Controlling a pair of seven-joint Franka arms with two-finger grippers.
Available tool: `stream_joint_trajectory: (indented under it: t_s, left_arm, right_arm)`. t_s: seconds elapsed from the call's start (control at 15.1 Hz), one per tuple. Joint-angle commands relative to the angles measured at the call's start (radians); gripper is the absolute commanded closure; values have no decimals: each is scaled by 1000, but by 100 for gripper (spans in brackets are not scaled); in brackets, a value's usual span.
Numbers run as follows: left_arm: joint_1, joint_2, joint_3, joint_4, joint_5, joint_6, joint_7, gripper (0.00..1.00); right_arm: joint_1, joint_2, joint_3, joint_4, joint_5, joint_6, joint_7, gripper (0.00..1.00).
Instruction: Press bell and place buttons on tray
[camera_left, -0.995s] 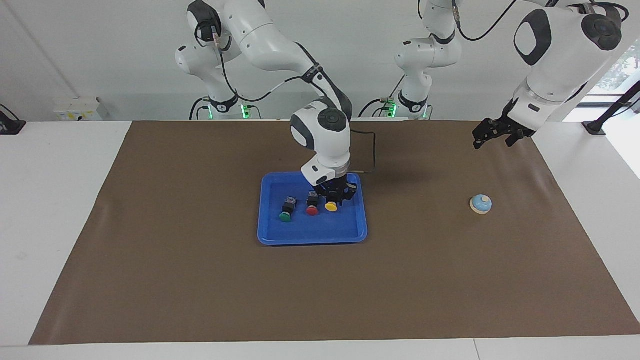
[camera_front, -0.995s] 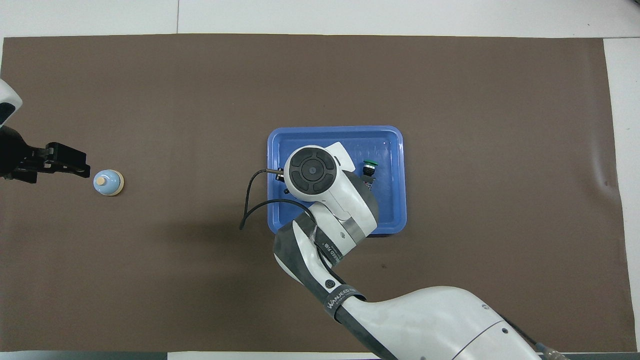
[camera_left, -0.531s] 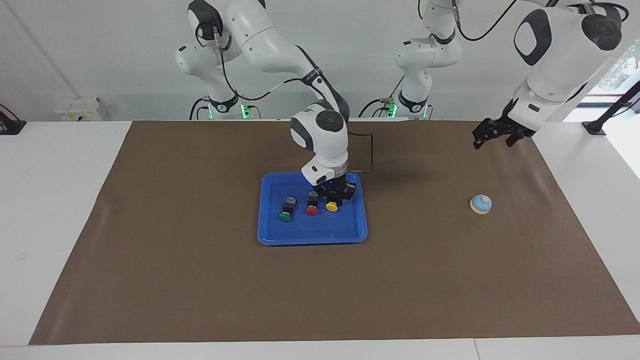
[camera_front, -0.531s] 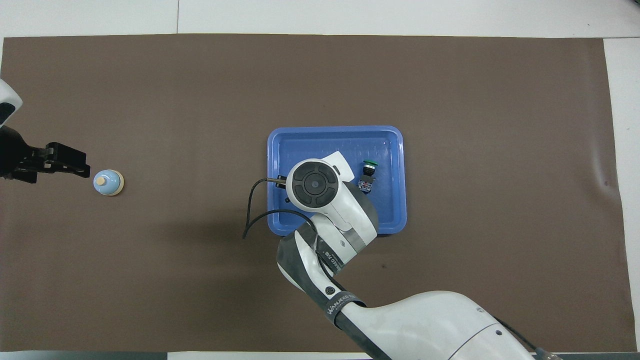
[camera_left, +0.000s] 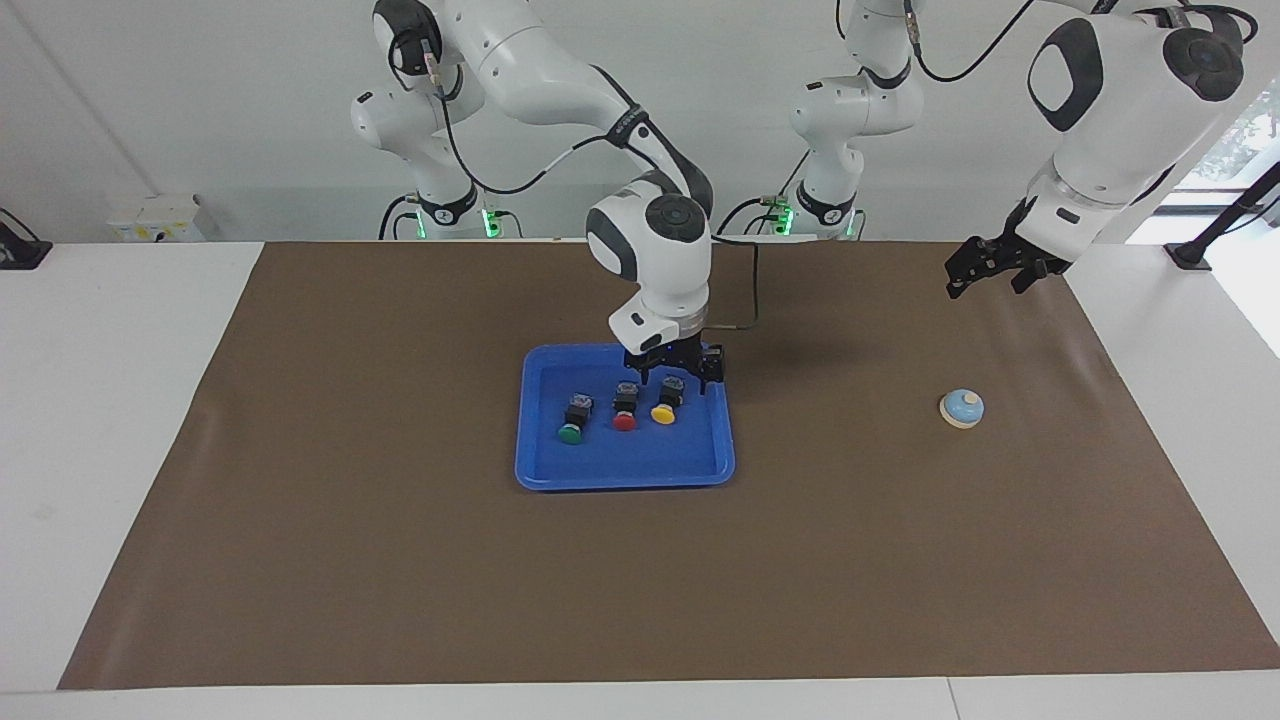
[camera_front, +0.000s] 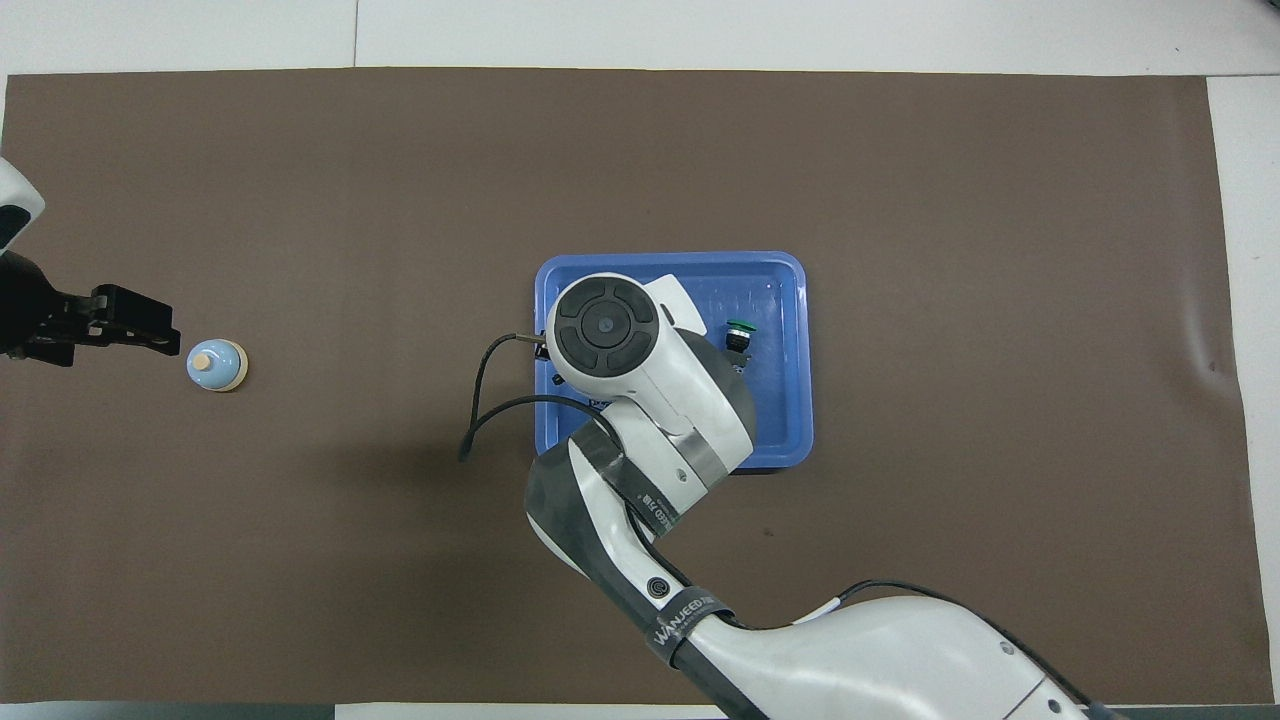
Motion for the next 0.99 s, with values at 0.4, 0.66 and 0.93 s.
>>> stream_joint_trajectory:
  t_s: [0.4, 0.66, 0.93]
  left_arm:
    - [0, -14, 3, -9, -3, 11, -7, 0]
    - [0, -16, 3, -9, -3, 11, -7, 0]
    - [0, -14, 3, -9, -3, 11, -7, 0]
  right_arm:
    - [-311, -213, 4, 55, 45, -330, -410, 0]
    - [-449, -296, 1, 48, 45, -476, -724, 0]
    - [-552, -396, 3, 45, 43, -584, -860, 0]
